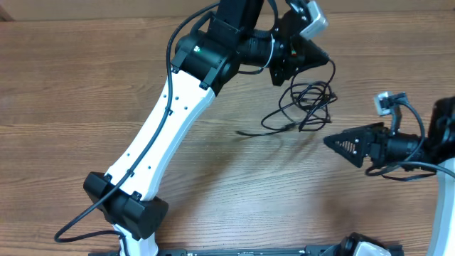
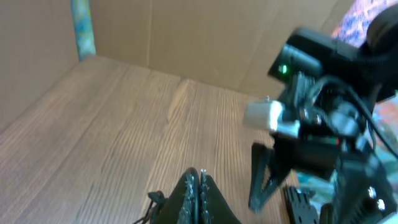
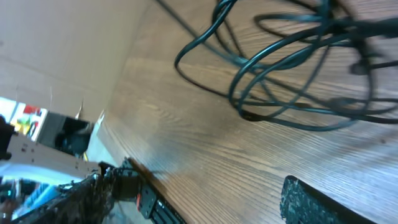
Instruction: Untangle cables
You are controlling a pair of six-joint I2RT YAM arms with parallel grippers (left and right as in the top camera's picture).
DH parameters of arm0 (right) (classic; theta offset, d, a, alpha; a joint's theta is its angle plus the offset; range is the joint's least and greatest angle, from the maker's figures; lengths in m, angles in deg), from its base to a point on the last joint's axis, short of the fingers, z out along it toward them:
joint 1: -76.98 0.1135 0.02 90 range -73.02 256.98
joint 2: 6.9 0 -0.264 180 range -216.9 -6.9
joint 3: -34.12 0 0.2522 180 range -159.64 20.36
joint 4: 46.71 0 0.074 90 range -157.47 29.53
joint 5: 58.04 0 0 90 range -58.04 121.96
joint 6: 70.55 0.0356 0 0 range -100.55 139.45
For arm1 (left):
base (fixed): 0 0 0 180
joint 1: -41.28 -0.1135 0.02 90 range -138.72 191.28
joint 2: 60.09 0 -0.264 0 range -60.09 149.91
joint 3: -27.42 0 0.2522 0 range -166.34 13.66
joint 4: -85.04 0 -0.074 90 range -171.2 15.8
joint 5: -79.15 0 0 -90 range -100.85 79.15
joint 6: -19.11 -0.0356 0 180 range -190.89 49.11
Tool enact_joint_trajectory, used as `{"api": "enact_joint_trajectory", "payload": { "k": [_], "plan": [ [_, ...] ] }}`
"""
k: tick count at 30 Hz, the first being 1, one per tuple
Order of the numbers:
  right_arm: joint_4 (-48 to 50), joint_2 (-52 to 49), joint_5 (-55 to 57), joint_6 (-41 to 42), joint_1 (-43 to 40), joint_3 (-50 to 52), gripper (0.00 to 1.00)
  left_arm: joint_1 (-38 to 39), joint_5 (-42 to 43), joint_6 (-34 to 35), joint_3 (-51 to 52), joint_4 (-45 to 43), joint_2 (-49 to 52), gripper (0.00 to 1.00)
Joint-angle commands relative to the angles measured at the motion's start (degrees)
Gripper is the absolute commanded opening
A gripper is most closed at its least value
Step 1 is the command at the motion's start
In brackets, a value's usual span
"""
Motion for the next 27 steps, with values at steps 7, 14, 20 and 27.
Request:
{"api": "enact_joint_trajectory", "payload": {
  "k": [7, 14, 20, 27],
  "plan": [
    [8.5, -2.01, -0.48, 9.05, 2.12, 0.37, 0.88, 0.37, 0.52, 8.0, -0.55, -4.31, -0.66, 0.04],
    [15.61, -4.9, -0.42, 23.32, 3.41, 0.37, 0.93, 0.37, 0.22, 7.96, -0.55, -4.35, -0.66, 0.04],
    [23.26, -6.36, 4.09, 34.38, 9.33, 0.37, 0.91, 0.35, -1.25, 7.98, -0.55, -4.63, -0.66, 0.04],
    [29.14, -6.36, 16.72, 40.3, 19.32, 0.37, 0.86, 0.31, -1.22, 10.73, -0.55, -8.39, -0.66, 0.04]
  ]
}}
